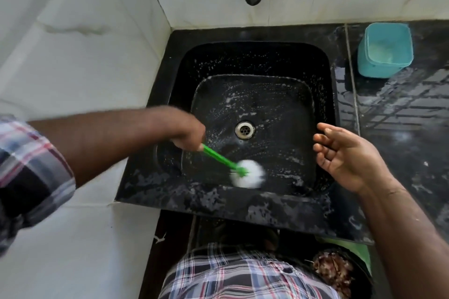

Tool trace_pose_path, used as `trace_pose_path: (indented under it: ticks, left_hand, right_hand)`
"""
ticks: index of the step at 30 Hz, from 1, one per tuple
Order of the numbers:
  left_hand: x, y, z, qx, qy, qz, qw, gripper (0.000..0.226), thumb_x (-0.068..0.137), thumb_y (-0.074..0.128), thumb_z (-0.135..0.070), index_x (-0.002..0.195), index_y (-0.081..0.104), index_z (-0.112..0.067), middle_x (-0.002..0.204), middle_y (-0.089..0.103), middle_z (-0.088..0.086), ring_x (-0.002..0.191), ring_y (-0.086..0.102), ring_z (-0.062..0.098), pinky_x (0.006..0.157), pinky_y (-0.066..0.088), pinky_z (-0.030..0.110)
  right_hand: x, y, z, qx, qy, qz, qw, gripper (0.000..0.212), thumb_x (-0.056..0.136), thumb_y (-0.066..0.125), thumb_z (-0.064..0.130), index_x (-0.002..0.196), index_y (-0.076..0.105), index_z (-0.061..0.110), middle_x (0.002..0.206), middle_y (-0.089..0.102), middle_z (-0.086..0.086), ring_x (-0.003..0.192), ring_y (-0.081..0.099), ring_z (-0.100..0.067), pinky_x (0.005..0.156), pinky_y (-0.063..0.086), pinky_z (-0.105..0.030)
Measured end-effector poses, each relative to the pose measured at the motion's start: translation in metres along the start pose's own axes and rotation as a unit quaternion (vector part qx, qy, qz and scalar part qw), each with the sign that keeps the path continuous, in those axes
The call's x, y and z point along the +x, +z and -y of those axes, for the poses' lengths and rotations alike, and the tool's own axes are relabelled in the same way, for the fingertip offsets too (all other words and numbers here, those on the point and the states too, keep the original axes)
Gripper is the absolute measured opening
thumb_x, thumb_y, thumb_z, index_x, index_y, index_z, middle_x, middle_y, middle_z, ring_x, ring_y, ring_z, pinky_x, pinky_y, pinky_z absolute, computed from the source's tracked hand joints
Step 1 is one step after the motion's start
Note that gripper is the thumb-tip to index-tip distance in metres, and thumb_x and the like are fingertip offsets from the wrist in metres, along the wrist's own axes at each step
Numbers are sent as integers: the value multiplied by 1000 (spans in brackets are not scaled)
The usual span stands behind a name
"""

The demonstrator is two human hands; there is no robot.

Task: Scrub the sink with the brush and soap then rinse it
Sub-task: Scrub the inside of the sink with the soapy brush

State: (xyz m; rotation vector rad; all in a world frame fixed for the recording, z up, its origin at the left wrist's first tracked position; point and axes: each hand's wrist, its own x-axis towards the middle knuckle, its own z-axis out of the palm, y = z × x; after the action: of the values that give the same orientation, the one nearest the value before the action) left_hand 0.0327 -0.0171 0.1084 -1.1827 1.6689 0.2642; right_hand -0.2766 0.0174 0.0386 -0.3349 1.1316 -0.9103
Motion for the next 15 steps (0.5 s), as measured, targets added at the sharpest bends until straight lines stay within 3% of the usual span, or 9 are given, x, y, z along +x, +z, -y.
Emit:
trace_pose_path:
  ticks: [3,5,7,10,12,15]
  left_hand:
    - [12,20,-57,-152,14,-34,988,39,96,41,-49,121,60,-26,115,65,4,98,61,25,79,52,37]
    - [21,30,-69,-181,13,-48,982,39,97,38,-50,124,57,-29,120,63,3,106,61,26,82,50,40]
    - [22,38,-32,-144,-10,-61,988,36,94,42,-48,121,59,-30,118,64,1,103,62,24,81,49,38]
    - [18,48,45,-61,-129,-19,990,34,89,49,-39,117,62,-26,107,65,1,95,64,24,84,53,39]
    - [16,50,60,-45,-183,-1,982,37,86,51,-38,119,63,-26,111,65,1,98,65,25,88,52,43]
    - [12,33,47,-32,-167,-10,985,35,83,51,-32,115,65,-26,105,66,-1,95,65,24,82,52,42]
  right_hand:
    - [1,-1,0,0,7,-11,1000,20,96,52,15,111,65,17,77,67,-1,61,63,-11,53,51,-21]
    - [1,-3,2,-1,6,-13,1000,19,95,53,15,110,65,17,77,67,-1,60,63,-11,52,51,-20]
    - [2,-2,5,-6,5,-12,1000,21,95,52,15,111,65,17,77,67,-1,61,63,-11,53,50,-20]
    - [3,4,8,0,1,-5,1000,23,95,53,15,114,65,15,79,67,-1,63,63,-12,54,50,-20]
    - [4,9,5,-2,4,1,1000,23,95,53,15,114,65,15,79,67,-2,64,63,-13,54,50,-21]
    - [5,19,-3,-10,14,6,1000,23,95,54,15,115,65,14,78,68,-2,64,63,-13,54,50,-21]
